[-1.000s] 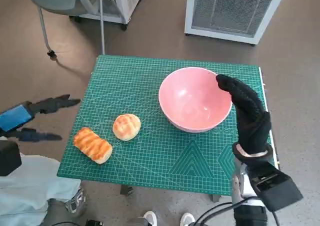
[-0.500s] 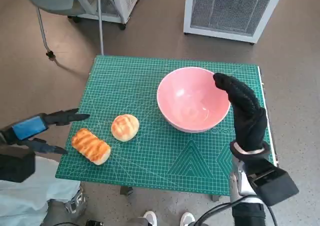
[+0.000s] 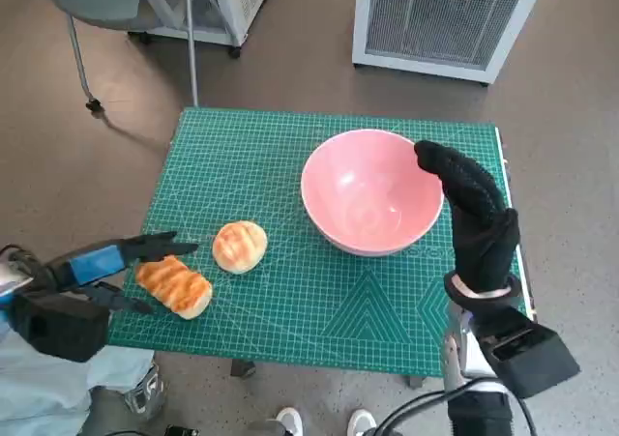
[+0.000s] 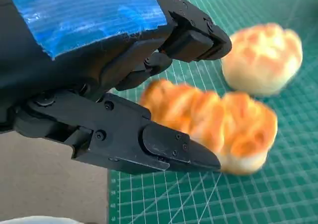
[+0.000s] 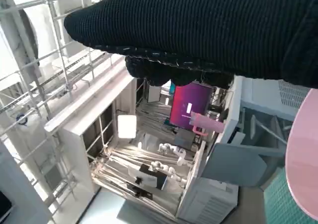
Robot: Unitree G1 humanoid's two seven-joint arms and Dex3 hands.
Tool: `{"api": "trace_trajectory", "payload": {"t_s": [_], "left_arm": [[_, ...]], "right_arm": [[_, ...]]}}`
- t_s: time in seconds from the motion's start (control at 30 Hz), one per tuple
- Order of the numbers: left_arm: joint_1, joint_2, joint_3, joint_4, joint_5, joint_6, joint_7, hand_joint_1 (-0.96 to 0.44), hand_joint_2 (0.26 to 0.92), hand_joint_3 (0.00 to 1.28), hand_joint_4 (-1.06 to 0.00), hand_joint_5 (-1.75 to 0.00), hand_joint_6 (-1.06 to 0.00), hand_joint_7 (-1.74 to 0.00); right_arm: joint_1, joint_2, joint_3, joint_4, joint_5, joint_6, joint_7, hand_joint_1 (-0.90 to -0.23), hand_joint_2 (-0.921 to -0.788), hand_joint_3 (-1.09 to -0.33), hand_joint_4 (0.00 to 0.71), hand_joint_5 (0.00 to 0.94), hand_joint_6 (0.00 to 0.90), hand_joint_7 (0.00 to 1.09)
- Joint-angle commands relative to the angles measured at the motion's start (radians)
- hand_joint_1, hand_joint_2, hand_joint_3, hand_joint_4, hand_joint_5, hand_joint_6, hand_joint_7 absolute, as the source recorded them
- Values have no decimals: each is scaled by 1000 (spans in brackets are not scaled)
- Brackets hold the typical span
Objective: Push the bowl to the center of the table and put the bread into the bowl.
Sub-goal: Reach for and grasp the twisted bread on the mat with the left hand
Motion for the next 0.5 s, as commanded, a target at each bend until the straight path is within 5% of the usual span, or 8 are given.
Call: {"api": "trace_trajectory", "payload": {"t_s": [0.03, 0.23, 0.5], "left_arm": [[-45, -18, -52, 31, 82, -10, 75, -146, 794, 3, -144, -17, -335, -4], [-83, -46, -117, 87, 158, 4, 139, -153, 794, 2, -206, -35, -350, -11], [-103, -89, -165, 139, 145, 86, 64, -81, 840, 20, -361, -85, -435, -53]], "right_arm": [[28, -6, 1, -20, 11, 25, 5, -527, -921, -848, 288, 23, -1, 669], [40, -5, 0, -46, 14, 43, 1, -535, -921, -851, 284, 24, -1, 666], [51, -2, -2, -72, 19, 65, -2, -542, -921, -854, 280, 24, -1, 662]]}}
